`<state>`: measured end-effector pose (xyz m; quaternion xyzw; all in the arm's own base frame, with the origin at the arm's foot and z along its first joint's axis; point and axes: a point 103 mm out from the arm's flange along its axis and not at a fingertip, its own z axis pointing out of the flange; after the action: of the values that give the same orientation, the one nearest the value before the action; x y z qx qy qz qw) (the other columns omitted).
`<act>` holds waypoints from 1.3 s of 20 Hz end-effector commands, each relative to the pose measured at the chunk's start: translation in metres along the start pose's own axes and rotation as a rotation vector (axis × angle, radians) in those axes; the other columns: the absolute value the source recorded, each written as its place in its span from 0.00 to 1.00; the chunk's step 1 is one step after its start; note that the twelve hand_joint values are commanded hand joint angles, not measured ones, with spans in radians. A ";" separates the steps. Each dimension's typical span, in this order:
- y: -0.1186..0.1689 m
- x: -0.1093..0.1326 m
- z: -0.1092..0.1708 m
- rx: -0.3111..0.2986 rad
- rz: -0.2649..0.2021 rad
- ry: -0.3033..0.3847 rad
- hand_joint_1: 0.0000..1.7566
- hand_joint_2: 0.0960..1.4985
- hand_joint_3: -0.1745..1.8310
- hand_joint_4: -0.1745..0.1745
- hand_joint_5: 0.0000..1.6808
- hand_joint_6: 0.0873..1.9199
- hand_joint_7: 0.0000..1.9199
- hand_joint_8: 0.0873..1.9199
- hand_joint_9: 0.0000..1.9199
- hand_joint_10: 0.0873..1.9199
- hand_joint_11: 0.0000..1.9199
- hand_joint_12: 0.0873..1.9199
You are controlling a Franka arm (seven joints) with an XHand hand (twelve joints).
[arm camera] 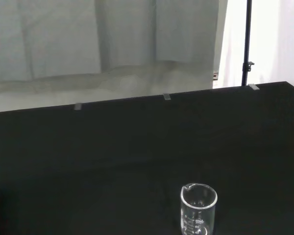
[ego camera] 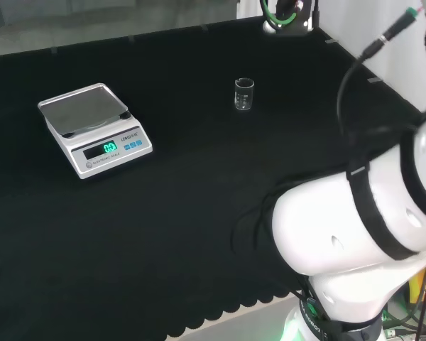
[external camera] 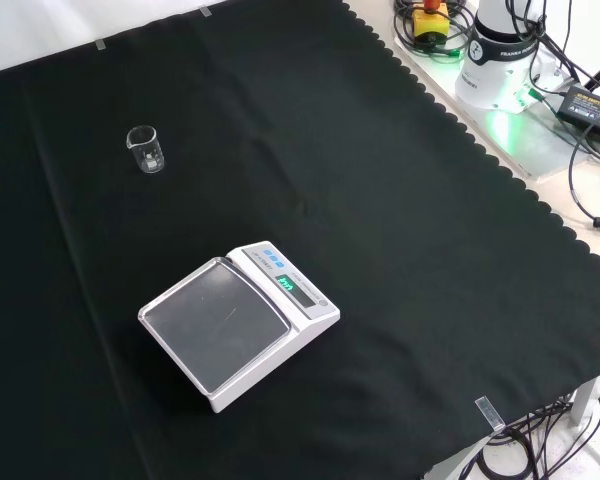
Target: Pick up the beaker.
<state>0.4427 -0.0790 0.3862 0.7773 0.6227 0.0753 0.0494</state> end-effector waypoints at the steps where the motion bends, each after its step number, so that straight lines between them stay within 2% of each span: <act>1: 0.102 -0.040 0.106 -0.029 0.092 0.014 0.08 0.64 0.14 0.35 0.14 0.00 0.02 0.38 0.09 0.43 0.04 0.79; 7: 0.159 -0.037 0.150 0.055 0.117 0.038 0.08 0.63 0.14 0.34 0.15 0.00 0.02 0.39 0.10 0.43 0.05 0.79; 12: 0.185 -0.040 0.183 0.113 0.138 0.124 0.08 0.63 0.14 0.34 0.15 0.00 0.02 0.40 0.10 0.43 0.05 0.79; 13: 0.186 -0.041 0.190 0.132 0.162 0.106 0.08 0.63 0.14 0.34 0.15 0.00 0.02 0.40 0.10 0.43 0.05 0.79; 14: 0.187 -0.041 0.197 0.153 0.166 0.096 0.08 0.63 0.14 0.34 0.15 0.00 0.02 0.40 0.10 0.43 0.05 0.79; 16: 0.184 -0.041 0.209 0.196 0.152 0.081 0.09 0.63 0.14 0.34 0.15 0.00 0.03 0.40 0.10 0.43 0.05 0.79; 20: 0.167 -0.043 0.219 0.257 0.105 0.004 0.09 0.63 0.14 0.34 0.15 0.00 0.03 0.40 0.10 0.43 0.05 0.79; 26: 0.145 -0.039 0.217 0.314 0.107 -0.046 0.09 0.62 0.13 0.35 0.15 0.00 0.02 0.40 0.08 0.43 0.04 0.79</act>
<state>0.6447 -0.1542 0.2047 0.8098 0.5854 0.0130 -0.0371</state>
